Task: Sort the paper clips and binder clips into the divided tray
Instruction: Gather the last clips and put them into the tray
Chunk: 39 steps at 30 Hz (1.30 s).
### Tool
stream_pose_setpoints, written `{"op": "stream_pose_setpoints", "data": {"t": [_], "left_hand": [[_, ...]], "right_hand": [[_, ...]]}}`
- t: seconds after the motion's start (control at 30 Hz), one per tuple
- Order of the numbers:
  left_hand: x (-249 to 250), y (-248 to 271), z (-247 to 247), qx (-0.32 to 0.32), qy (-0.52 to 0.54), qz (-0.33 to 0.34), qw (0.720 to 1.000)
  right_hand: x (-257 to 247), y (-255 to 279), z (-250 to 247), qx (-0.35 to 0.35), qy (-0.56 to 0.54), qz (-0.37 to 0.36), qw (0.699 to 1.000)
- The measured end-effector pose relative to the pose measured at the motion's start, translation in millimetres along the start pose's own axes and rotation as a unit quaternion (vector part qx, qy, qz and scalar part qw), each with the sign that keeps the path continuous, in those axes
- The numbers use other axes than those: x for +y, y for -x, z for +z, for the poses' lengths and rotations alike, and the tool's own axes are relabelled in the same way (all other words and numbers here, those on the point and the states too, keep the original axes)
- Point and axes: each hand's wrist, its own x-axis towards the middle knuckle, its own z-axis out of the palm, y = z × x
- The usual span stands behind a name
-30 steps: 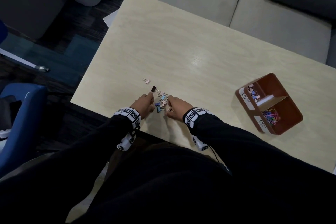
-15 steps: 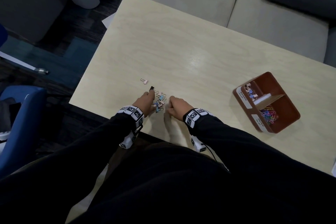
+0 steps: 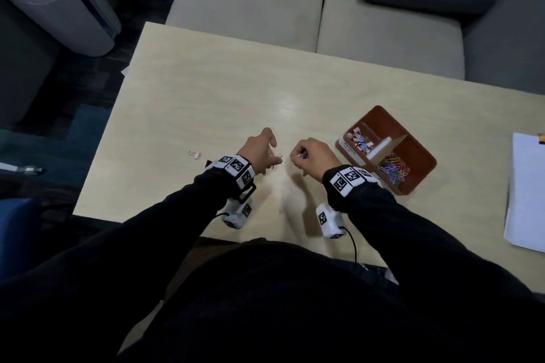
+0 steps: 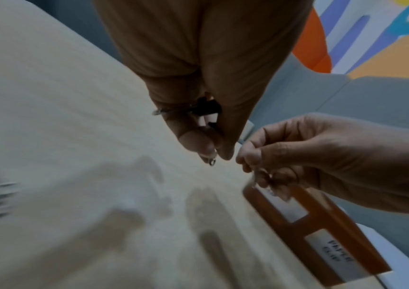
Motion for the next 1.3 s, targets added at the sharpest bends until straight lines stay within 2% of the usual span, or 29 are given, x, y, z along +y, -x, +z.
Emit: {"op": "stream_pose_setpoints", "data": {"t": [0.13, 0.3, 0.43, 0.53, 0.7, 0.87, 1.0, 1.3], "left_hand": [[53.6, -21.1, 15.6, -0.01, 0.004, 0.054, 0.999], [118.8, -52.3, 38.9, -0.022, -0.027, 0.099, 0.994], [160.6, -76.1, 62.6, -0.031, -0.085, 0.125, 0.988], [178.8, -94.4, 78.9, -0.053, -0.146, 0.12, 0.981], [188.4, -113.5, 96.4, -0.089, -0.224, 0.106, 0.965], [191.8, -118.6, 107.7, -0.102, -0.17, 0.102, 0.975], [192.8, -117.2, 111.5, -0.1, -0.121, 0.117, 0.981], [181.3, -105.3, 110.3, -0.096, -0.144, 0.161, 0.972]], "right_hand": [[24.3, 3.8, -41.3, 0.068, 0.005, 0.01, 0.998], [57.9, 6.0, -89.9, 0.149, 0.051, 0.059, 0.986], [77.8, 5.0, -113.1, 0.157, 0.066, 0.098, 0.98], [89.1, 2.5, -122.2, 0.15, 0.074, 0.135, 0.977], [98.2, -5.8, -125.9, 0.12, 0.092, 0.172, 0.973], [102.2, -12.3, -122.7, 0.066, 0.092, 0.208, 0.972], [109.2, -12.1, -118.7, 0.071, 0.096, 0.21, 0.971], [117.5, -6.7, -117.0, 0.1, 0.096, 0.196, 0.971]]}}
